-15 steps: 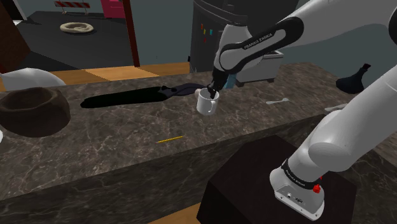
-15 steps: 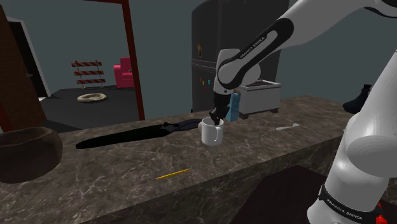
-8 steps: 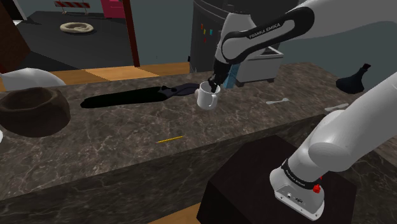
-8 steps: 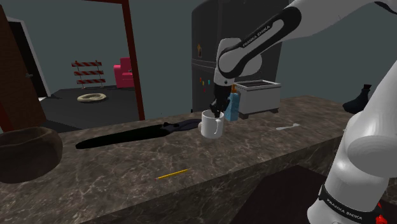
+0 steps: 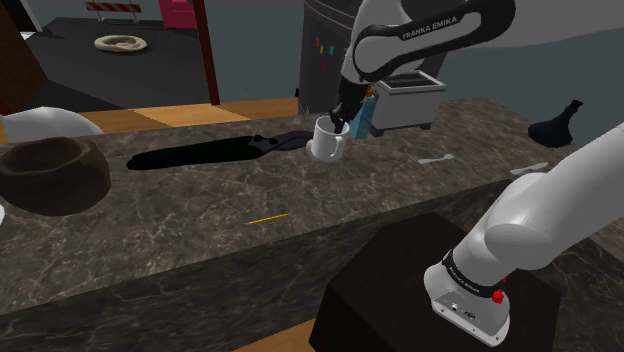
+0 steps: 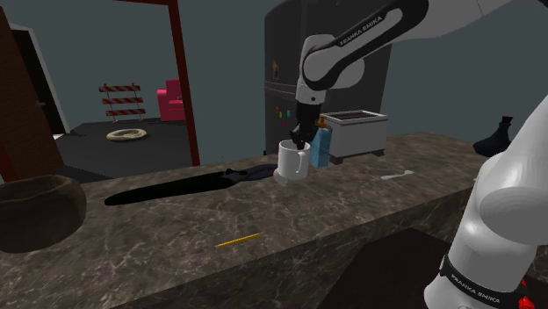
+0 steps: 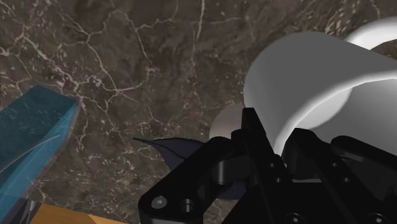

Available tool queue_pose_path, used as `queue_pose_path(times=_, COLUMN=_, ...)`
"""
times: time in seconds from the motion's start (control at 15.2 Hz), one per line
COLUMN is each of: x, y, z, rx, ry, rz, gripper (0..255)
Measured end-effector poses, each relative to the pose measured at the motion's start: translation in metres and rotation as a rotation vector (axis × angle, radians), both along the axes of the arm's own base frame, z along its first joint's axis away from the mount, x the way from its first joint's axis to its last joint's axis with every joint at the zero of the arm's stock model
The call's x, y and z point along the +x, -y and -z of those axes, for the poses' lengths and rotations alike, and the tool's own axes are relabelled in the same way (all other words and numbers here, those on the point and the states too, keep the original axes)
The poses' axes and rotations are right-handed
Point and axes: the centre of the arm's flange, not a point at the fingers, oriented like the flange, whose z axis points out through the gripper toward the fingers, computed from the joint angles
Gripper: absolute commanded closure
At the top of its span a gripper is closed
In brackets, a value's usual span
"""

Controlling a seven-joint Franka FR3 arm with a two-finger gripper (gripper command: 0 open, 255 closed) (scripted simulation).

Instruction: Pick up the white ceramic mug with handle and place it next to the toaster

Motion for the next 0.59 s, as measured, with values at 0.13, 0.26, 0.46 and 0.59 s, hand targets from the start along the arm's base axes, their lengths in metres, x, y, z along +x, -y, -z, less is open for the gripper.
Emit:
queue_pose_path(times=0.13, x=0.001, y=0.001, z=-0.01, rx=0.0, ry=0.0, rz=0.0, gripper=255)
queue_pose_path(times=0.26, x=0.001, y=0.001, z=-0.021, rx=0.0, ry=0.0, rz=0.0, gripper=255)
queue_pose_path(times=0.46, x=0.0, y=0.001, z=-0.036, rx=0.0, ry=0.0, rz=0.0, gripper=255)
queue_pose_path(times=0.59, x=0.0, y=0.0, z=-0.047, rx=0.0, ry=0.0, rz=0.0, gripper=255)
